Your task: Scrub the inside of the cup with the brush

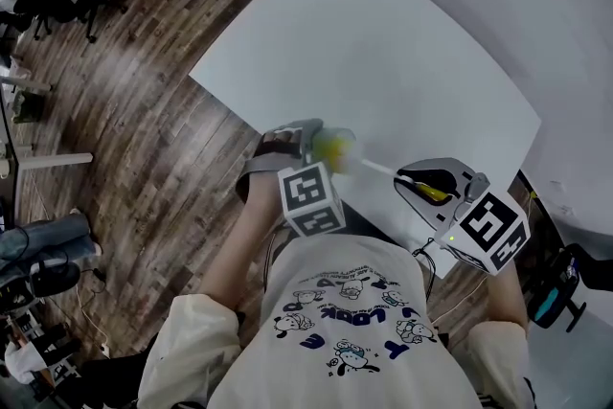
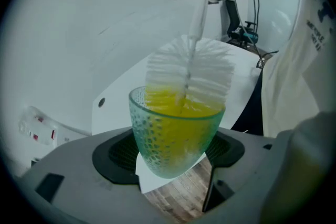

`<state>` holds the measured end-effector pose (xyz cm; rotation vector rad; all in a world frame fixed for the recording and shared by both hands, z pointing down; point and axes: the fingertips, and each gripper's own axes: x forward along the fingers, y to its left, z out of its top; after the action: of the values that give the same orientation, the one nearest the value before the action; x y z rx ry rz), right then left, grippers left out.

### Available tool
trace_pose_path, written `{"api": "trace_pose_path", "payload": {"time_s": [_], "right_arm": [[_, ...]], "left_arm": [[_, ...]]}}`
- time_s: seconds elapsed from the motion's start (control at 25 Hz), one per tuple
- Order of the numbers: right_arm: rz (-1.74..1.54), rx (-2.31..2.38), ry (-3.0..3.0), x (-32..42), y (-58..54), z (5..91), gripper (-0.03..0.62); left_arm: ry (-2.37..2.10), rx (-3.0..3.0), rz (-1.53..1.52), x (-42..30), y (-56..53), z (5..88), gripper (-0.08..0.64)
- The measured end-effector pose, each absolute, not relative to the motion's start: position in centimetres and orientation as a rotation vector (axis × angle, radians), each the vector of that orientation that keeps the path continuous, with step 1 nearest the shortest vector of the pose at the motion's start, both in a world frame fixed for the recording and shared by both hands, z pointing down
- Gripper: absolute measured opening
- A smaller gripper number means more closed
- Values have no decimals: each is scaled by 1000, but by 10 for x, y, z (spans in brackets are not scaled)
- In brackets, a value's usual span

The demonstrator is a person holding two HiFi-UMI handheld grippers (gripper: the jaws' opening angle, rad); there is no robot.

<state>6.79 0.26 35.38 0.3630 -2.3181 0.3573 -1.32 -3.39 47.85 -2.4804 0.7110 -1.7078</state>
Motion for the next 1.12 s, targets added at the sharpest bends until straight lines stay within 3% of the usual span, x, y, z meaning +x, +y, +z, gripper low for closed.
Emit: {"api": "trace_pose_path", "payload": {"time_s": [0.64,1.12], "right_arm": [[192,225,-2197,53,0,349,44],[426,261,-2270,67,-10,347,44]], "left_arm": [[591,-2427,-1741,-7,-21,483,373],[656,-2516,-1571,-4,-16,468,373]]}}
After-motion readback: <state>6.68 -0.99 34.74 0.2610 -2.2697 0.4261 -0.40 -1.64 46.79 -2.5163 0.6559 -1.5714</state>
